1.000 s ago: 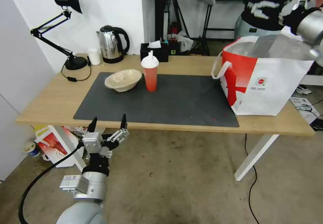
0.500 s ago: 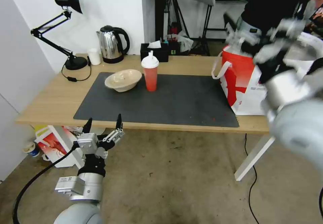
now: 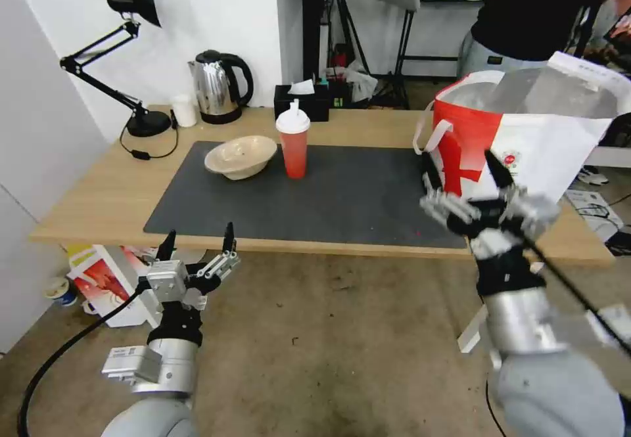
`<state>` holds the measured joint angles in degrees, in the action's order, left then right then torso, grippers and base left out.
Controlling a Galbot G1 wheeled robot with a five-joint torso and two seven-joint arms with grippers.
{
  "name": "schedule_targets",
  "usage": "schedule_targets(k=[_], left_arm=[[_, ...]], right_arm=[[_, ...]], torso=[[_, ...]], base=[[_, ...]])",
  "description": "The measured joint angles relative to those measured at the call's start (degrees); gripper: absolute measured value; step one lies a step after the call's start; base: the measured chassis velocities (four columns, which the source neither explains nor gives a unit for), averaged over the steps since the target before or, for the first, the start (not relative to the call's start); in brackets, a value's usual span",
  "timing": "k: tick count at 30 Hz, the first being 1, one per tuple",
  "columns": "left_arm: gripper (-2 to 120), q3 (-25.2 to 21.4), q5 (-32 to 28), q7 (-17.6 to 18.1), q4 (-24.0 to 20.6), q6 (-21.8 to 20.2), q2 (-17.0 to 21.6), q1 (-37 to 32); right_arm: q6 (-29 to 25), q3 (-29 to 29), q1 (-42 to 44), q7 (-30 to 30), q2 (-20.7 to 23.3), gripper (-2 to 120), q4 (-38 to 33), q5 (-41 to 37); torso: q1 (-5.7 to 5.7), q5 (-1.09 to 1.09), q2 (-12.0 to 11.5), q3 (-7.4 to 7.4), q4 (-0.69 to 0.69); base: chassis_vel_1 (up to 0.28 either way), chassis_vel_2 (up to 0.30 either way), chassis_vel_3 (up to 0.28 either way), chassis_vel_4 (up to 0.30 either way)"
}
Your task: Pick up the trash from the table and place it into the takeout bag.
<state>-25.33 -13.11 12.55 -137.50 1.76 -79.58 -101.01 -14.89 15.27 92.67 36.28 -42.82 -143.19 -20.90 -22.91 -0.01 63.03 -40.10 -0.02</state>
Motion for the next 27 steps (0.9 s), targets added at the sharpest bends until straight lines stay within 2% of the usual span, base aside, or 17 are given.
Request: schedule_targets(k=[2,10,15,27], left_arm=[[99,0.00,0.02,0.00,0.00,-0.03,0.02,-0.06],[99,-0.01,1.26,0.03,-0.34,-0.80,0.00,-2.01],[100,0.29,1.49,0.05,-0.34,-1.42,-0.01,-2.43],[100,0.29,1.63,-0.03,-0.32,-2.26,0.07,-2.69]], right_arm=[[0.24,-0.10,1.42,0.74,-0.01,100,0.00,1.23],[3.59,-1.03,10.84,10.39,-1.15,100,0.00,7.48],[7.01,-1.71,12.79,14.38,-1.08,100,0.00,6.82],[9.13,-2.90,13.86,15.11,-0.95,100,-0.01,4.54]], torso=[[0.00,0.00,0.00,0.00,0.01],[0.00,0.00,0.00,0.00,0.01],[0.00,0.01,0.00,0.00,0.02],[-0.01,0.00,0.00,-0.01,0.02]], base=[[0.000,0.000,0.000,0.000],[0.000,0.000,0.000,0.000],[0.000,0.000,0.000,0.000],[0.000,0.000,0.000,0.000]])
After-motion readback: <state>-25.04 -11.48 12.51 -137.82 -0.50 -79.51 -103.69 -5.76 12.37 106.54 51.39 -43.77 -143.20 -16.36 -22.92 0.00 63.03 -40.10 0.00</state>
